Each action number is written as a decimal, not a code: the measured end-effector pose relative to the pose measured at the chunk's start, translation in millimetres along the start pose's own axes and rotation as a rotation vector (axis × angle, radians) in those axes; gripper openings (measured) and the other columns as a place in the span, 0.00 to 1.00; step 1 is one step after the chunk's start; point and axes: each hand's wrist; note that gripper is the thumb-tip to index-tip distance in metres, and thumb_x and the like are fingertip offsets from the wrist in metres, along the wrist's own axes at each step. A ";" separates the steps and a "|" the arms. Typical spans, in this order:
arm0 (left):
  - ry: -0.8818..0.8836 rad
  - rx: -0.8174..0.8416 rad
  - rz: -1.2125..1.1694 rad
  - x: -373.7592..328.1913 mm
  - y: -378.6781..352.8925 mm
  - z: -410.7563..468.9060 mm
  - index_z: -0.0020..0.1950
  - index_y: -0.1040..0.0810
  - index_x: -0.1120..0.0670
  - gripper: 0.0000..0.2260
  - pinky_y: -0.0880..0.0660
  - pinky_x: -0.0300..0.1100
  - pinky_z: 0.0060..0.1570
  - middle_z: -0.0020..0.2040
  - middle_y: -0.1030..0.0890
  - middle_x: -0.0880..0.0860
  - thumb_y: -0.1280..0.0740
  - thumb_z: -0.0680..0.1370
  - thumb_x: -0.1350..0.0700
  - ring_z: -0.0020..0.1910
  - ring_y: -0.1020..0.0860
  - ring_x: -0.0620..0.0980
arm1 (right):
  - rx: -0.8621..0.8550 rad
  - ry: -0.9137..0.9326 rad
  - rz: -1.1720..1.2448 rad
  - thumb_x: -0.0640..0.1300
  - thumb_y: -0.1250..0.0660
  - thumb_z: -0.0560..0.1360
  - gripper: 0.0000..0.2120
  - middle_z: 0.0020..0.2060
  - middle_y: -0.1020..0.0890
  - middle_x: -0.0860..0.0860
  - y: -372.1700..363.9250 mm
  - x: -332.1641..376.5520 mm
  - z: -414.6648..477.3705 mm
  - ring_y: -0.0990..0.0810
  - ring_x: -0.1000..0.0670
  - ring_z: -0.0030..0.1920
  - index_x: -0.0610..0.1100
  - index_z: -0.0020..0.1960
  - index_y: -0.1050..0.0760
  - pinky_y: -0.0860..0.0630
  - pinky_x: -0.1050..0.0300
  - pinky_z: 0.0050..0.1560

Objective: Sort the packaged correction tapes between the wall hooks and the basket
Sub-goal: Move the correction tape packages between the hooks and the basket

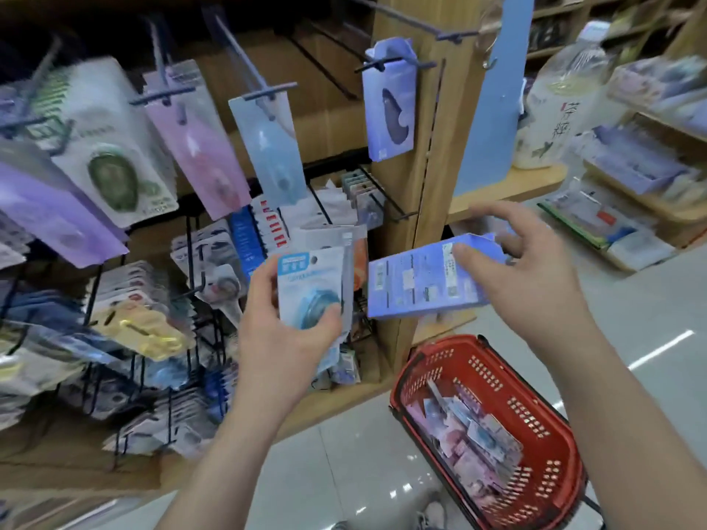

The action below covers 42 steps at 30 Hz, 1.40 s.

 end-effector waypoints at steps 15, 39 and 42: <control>-0.047 0.450 -0.024 4.0 18.9 55.0 0.60 0.27 0.36 0.26 0.23 0.44 0.57 0.54 0.18 0.40 0.29 0.67 0.58 0.54 0.19 0.43 | 0.692 -0.287 0.221 0.38 0.21 0.67 0.16 0.44 0.17 0.44 -53.3 10.2 12.3 0.18 0.47 0.41 0.43 0.54 0.20 0.17 0.57 0.44; 0.129 0.240 -0.483 -27.0 -50.9 81.9 0.58 0.21 0.38 0.27 0.21 0.55 0.50 0.55 0.16 0.54 0.26 0.60 0.52 0.52 0.17 0.57 | 0.153 0.112 0.473 0.47 0.36 0.81 0.04 0.37 0.18 0.53 -15.3 32.8 130.2 0.21 0.55 0.36 0.49 0.53 0.24 0.26 0.63 0.37; 0.078 0.204 -0.497 -32.4 -55.6 80.5 0.62 0.23 0.40 0.29 0.20 0.48 0.46 0.56 0.16 0.52 0.26 0.61 0.53 0.52 0.17 0.52 | 0.109 0.097 0.479 0.44 0.36 0.81 0.06 0.38 0.18 0.52 -22.0 35.9 143.9 0.22 0.55 0.37 0.42 0.54 0.23 0.26 0.65 0.37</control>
Point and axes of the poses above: each hand's wrist, its own z-axis towards the middle knuckle, its own y-axis out of the back of the hand, x = y × z
